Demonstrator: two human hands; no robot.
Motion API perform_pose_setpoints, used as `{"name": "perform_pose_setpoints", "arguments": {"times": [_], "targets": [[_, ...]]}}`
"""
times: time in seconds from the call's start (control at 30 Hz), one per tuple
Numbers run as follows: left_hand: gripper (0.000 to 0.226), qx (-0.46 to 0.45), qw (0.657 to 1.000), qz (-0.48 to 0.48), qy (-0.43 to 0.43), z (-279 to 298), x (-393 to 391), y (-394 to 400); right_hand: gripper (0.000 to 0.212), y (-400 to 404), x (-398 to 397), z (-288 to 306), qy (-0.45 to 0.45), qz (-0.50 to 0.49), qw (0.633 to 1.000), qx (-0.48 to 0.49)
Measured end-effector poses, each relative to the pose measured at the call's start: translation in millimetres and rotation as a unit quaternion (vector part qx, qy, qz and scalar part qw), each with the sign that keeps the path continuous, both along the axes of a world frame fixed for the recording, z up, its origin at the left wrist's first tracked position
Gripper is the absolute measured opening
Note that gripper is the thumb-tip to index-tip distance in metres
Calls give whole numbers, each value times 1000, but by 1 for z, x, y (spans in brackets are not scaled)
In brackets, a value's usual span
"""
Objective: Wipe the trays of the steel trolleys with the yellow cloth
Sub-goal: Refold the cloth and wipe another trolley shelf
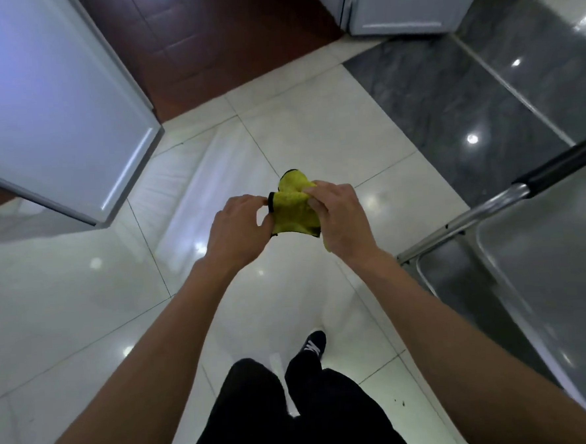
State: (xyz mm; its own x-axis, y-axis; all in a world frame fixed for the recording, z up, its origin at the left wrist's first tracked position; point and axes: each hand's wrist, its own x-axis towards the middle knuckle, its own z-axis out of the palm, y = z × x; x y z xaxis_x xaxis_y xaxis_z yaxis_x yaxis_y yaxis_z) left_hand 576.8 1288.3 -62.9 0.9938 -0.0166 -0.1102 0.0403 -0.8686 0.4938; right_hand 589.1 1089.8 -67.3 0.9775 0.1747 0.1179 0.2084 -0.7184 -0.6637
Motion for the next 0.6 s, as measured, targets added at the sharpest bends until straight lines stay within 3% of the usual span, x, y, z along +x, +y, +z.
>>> {"name": "perform_pose_setpoints", "arguments": {"times": [0.3, 0.5, 0.6], "targets": [[27, -47, 997, -49, -28, 24, 147, -26, 27, -17, 122, 26, -26, -54, 998, -24], [46, -87, 986, -139, -35, 33, 250, -40, 28, -25, 197, 32, -22, -129, 991, -29], [30, -72, 974, -207, -49, 39, 295, -54, 30, -36, 223, 37, -18, -164, 986, -41]]}}
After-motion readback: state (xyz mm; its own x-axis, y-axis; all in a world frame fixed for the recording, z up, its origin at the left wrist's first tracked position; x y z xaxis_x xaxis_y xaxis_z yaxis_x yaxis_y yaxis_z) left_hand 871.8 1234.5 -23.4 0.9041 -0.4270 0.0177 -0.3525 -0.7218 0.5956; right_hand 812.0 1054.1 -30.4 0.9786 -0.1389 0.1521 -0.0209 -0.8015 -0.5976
